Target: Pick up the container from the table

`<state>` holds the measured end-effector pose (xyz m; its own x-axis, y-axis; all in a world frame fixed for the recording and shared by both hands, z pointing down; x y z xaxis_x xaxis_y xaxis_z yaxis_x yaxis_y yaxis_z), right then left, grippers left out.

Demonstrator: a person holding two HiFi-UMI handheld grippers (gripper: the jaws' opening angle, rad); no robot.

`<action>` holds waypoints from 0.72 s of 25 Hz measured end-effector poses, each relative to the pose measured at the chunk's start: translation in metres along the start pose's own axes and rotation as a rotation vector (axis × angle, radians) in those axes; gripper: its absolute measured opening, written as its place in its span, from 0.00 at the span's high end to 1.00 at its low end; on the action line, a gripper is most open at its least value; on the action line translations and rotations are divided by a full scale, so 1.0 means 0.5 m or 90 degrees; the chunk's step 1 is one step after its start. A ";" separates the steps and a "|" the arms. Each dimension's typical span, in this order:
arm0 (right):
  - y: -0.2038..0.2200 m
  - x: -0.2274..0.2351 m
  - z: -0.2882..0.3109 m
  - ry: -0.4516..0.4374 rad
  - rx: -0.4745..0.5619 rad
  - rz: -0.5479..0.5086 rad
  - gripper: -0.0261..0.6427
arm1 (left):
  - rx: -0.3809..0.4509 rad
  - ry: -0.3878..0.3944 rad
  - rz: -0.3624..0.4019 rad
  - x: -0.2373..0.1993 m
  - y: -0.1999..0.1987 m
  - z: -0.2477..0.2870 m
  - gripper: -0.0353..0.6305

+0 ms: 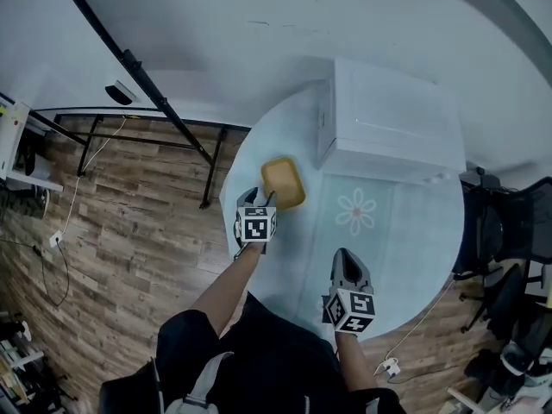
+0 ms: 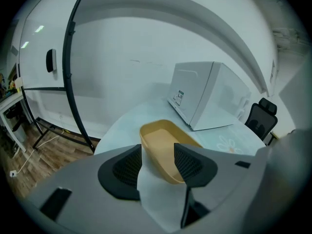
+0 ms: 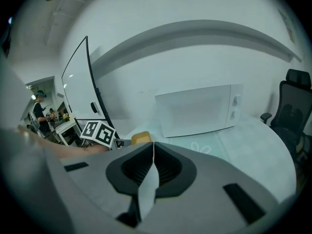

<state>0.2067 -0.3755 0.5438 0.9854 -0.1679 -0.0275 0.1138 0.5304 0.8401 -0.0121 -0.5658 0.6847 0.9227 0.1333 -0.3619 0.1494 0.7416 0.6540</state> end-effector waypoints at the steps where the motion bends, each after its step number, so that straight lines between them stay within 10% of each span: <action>1: 0.002 0.001 0.002 0.004 -0.004 0.003 0.92 | -0.010 -0.002 -0.006 -0.003 0.000 0.012 0.62; 18: 0.031 0.010 0.000 0.050 -0.038 0.040 0.92 | -0.073 -0.017 -0.007 -0.022 0.020 0.098 0.76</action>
<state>0.2135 -0.3683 0.5566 0.9974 -0.0683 -0.0210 0.0571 0.5862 0.8082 -0.0034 -0.5920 0.7277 0.9304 0.1091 -0.3500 0.1188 0.8135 0.5693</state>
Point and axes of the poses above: the fingertips, and each gripper's own axes: z forward along the fingers, x to its right, y out of its underside, the point moved 8 cm from there along -z, backward along the fingers, and after that the axes turned 15 degrees about -z, right-handed, at the moved point
